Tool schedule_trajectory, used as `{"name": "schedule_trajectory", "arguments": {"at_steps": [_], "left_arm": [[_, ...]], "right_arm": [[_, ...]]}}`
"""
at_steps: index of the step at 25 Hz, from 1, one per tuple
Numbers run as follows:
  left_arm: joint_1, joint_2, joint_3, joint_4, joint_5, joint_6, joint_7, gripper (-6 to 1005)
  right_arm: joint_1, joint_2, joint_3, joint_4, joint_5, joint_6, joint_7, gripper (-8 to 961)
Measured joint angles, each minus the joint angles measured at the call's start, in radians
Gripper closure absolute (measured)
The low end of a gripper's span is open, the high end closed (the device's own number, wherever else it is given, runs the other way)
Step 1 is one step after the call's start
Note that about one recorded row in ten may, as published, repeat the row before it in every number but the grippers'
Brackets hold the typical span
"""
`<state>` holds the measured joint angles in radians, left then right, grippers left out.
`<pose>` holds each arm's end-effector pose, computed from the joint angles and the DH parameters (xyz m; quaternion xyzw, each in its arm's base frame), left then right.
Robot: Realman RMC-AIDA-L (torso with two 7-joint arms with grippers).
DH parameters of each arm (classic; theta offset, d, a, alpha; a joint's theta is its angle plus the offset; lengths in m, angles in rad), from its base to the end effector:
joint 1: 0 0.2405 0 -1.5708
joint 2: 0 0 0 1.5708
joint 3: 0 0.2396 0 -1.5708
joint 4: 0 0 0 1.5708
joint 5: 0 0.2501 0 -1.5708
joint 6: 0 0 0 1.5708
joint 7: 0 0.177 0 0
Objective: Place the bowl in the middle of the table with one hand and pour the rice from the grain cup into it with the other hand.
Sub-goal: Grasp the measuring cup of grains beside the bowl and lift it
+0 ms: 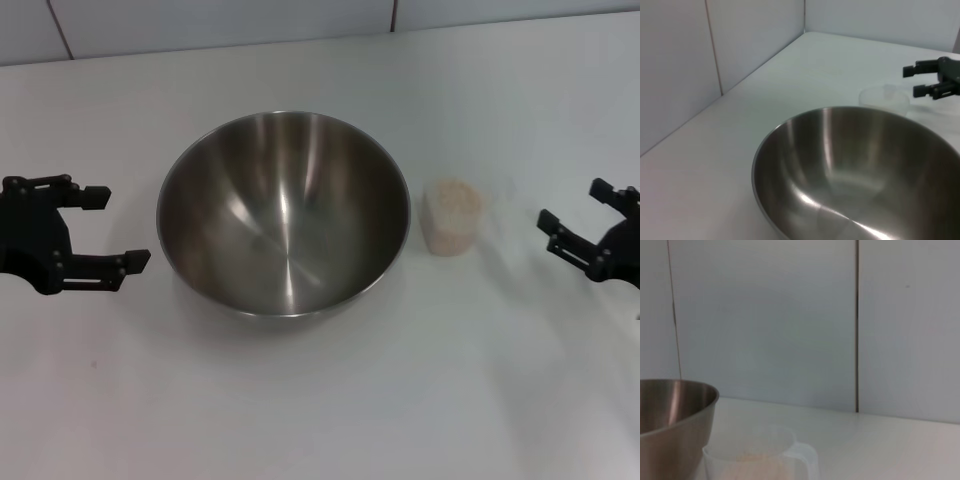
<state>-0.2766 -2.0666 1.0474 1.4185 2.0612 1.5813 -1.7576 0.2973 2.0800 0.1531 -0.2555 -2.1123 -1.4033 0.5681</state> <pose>-0.2193 0.3529 0.0528 -0.9715 -0.1433 -0.0657 0.1770 0.4039 0.2809 -0.0135 -0.8056 0.2435 0.2501 0.4787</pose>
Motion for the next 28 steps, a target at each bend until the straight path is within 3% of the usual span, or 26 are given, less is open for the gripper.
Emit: {"name": "schedule_trajectory", "arguments": {"at_steps": [16,28], "left_arm": [[-0.015,0.000,0.002,-0.007,0.005,-0.009,0.000,136],[-0.013,-0.001,0.003,-0.013,0.000,-0.016,0.002,136]], "right_arm": [[0.094,0.002,-0.036,0.067,0.001,0.156,-0.003,178],[0.120,0.002,-0.020,0.111,0.073,0.172,-0.056,182]]}}
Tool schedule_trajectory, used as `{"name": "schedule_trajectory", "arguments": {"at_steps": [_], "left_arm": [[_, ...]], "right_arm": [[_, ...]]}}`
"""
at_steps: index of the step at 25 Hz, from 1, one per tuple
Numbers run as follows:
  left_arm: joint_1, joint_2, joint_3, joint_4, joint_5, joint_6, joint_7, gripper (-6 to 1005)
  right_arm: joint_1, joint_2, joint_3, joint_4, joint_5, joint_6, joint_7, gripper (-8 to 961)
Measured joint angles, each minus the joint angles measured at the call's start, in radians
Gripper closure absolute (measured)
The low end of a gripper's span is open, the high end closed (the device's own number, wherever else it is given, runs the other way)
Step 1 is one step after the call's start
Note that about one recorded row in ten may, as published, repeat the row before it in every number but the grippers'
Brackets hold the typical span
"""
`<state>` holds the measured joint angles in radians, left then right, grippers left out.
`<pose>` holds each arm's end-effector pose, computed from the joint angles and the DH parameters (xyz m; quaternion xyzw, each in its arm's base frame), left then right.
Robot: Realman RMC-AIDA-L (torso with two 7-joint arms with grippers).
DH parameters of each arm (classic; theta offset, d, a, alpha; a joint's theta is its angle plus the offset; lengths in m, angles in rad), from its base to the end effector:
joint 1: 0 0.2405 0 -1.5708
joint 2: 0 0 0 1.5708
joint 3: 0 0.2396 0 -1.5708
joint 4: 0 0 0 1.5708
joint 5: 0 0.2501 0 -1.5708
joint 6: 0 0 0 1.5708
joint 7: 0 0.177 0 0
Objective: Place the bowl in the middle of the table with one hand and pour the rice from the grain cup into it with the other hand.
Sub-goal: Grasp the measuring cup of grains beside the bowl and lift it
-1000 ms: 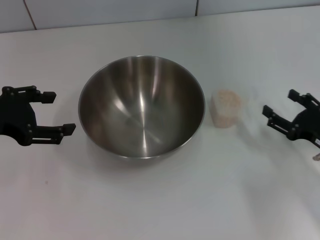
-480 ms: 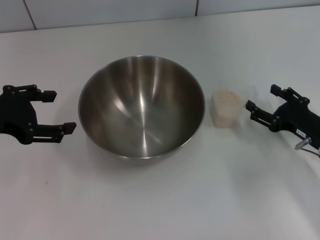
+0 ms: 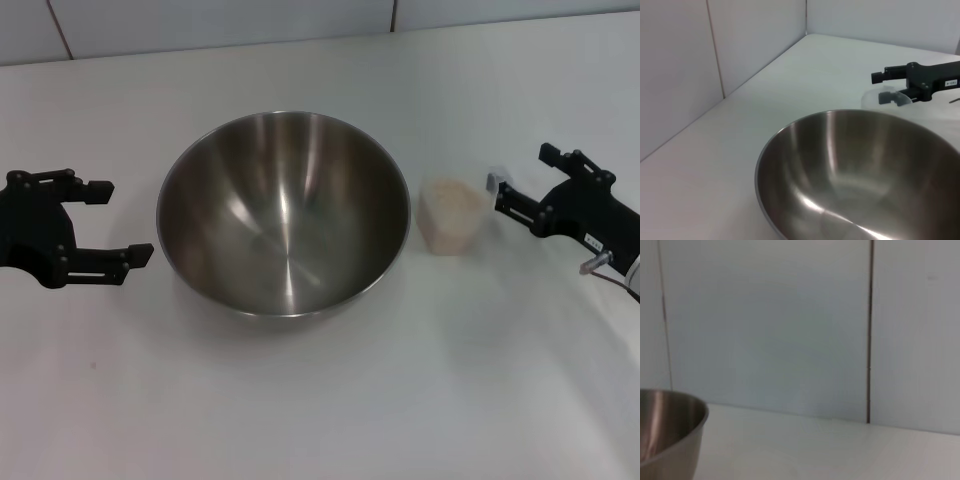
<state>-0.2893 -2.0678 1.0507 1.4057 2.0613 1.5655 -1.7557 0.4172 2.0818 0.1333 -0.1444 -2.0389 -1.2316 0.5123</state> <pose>-0.2171 0.3574 0.0505 -0.9712 -0.1412 -0.0679 0.1795 0.3776 0.3332 -0.0402 -0.8046 0.2462 0.2477 0.4803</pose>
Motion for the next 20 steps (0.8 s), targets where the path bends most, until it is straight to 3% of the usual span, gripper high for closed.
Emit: {"name": "schedule_trajectory", "arguments": {"at_steps": [6,12,20], "left_arm": [[-0.003,0.000,0.000,-0.008,-0.001,-0.001,0.003,136],[-0.012,0.000,0.001,-0.010,-0.001,-0.003,0.004,135],[-0.013,0.000,0.002,-0.022,-0.002,-0.006,0.007,135]], "right_arm": [[0.008,-0.002,-0.012,0.007,0.010,0.010,0.000,184],[0.017,-0.001,-0.013,0.017,0.007,0.033,-0.001,360],[0.016,0.000,-0.009,0.036,0.009,0.033,-0.050,741]]}}
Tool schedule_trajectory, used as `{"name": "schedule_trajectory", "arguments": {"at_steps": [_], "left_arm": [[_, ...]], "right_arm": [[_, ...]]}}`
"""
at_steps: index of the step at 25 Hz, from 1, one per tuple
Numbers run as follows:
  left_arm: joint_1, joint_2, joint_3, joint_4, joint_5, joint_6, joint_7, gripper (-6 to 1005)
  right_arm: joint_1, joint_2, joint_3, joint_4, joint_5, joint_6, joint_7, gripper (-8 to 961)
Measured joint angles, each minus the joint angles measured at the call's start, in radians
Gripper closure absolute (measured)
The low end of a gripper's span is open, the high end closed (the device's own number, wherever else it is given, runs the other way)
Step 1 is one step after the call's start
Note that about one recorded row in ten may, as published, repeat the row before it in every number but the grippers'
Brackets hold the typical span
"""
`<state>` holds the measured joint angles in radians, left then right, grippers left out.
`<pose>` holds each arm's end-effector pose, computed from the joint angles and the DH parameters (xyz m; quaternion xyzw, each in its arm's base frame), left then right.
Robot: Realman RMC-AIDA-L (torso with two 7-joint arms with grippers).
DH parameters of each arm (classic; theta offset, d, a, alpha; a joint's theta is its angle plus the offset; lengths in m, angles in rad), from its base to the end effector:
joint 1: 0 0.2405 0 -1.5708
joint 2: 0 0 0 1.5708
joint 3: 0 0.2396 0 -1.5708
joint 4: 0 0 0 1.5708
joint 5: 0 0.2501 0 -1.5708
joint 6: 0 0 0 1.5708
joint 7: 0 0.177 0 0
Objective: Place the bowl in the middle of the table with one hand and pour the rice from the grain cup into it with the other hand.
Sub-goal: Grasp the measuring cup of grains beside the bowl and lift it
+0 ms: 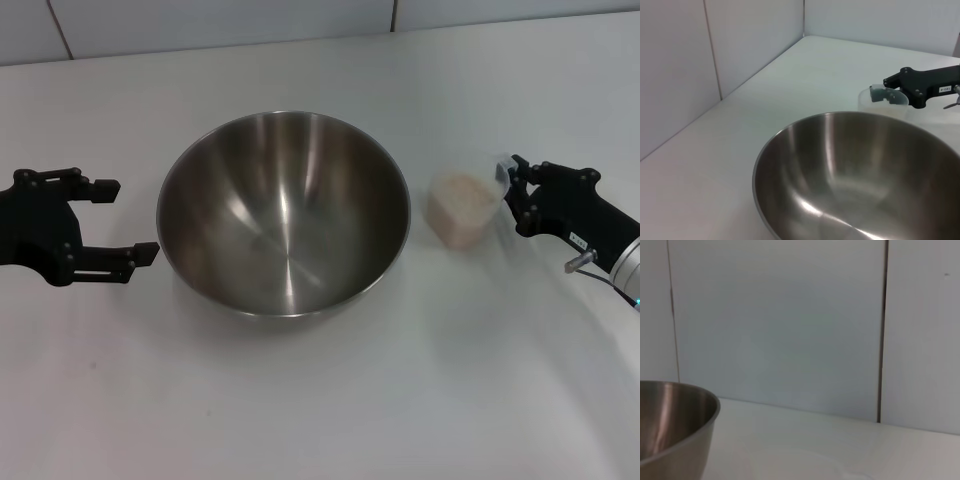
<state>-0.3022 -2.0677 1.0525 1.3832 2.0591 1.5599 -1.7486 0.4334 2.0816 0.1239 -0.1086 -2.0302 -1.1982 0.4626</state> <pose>-0.2165 0.3598 0.0467 -0.9718 -0.1404 -0.0708 0.1754 0.3711 0.3385 -0.0508 -0.8120 0.2358 0.2389 0.4774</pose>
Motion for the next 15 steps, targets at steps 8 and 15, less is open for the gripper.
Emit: {"name": "schedule_trajectory", "arguments": {"at_steps": [8,15], "left_arm": [[0.003,-0.002,0.000,0.000,-0.002,-0.001,0.012,136],[-0.003,-0.002,0.004,-0.011,-0.004,-0.001,0.012,135]], "right_arm": [[-0.005,0.000,0.023,0.001,0.003,-0.040,-0.004,898],[-0.031,0.001,0.177,0.036,0.005,-0.292,-0.116,953]]}}
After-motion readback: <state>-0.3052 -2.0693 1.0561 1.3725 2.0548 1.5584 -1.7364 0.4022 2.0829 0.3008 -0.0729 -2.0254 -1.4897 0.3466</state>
